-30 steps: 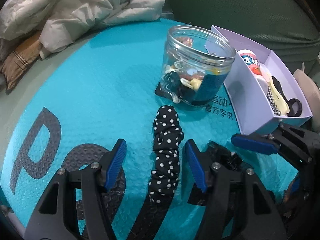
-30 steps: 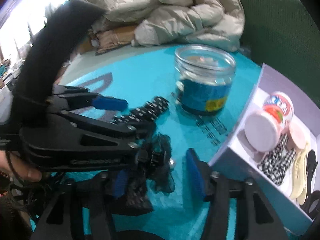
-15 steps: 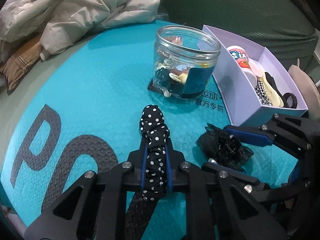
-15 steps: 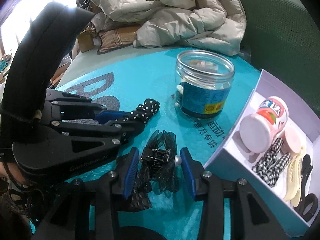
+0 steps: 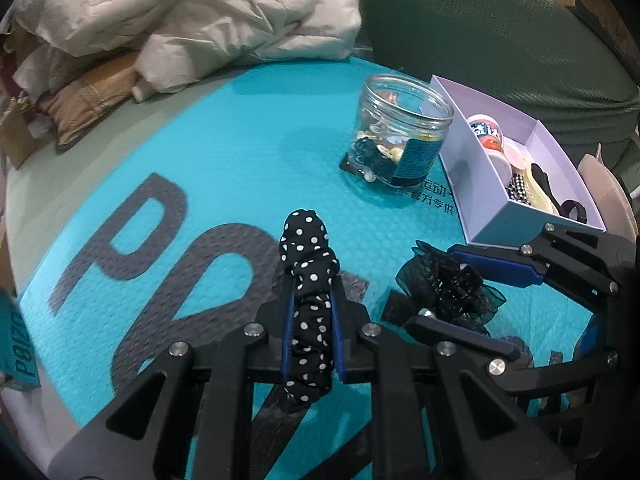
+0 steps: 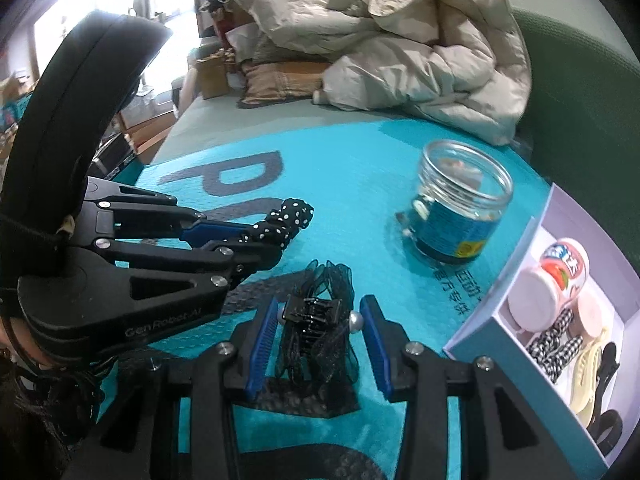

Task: Organize objects
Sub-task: 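Lift the polka-dot scrunchie with the left gripper while the right gripper lifts the sheer clip, then carry the polka-dot scrunchie and sheer black clip with both grippers into the box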

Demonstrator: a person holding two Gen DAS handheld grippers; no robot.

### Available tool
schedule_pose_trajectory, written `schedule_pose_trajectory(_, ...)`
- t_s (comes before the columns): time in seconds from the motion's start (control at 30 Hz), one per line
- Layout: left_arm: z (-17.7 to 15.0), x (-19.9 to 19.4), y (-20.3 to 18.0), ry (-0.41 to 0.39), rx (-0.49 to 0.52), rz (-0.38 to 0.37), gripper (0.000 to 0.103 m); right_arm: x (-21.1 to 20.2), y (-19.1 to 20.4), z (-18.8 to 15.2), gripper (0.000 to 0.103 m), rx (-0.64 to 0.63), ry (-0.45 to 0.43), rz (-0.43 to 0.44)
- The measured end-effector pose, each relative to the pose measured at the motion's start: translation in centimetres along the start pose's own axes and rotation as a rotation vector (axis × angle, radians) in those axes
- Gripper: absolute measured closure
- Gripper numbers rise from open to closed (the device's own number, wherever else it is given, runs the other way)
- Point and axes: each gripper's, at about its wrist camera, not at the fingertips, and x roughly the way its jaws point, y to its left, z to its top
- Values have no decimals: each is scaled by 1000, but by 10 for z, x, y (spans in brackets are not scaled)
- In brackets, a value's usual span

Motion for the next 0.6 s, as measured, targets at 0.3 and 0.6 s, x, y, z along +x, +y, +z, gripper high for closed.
schedule_pose_trajectory(0.3, -8, -38, 6, -49, -59, 96, 88, -24, 18, 5, 60, -59, -41, 7)
schedule_pose_trajectory(0.6, -18, -68, 6, -111, -100, 184, 88, -34, 21, 8, 60, -58, -66, -6)
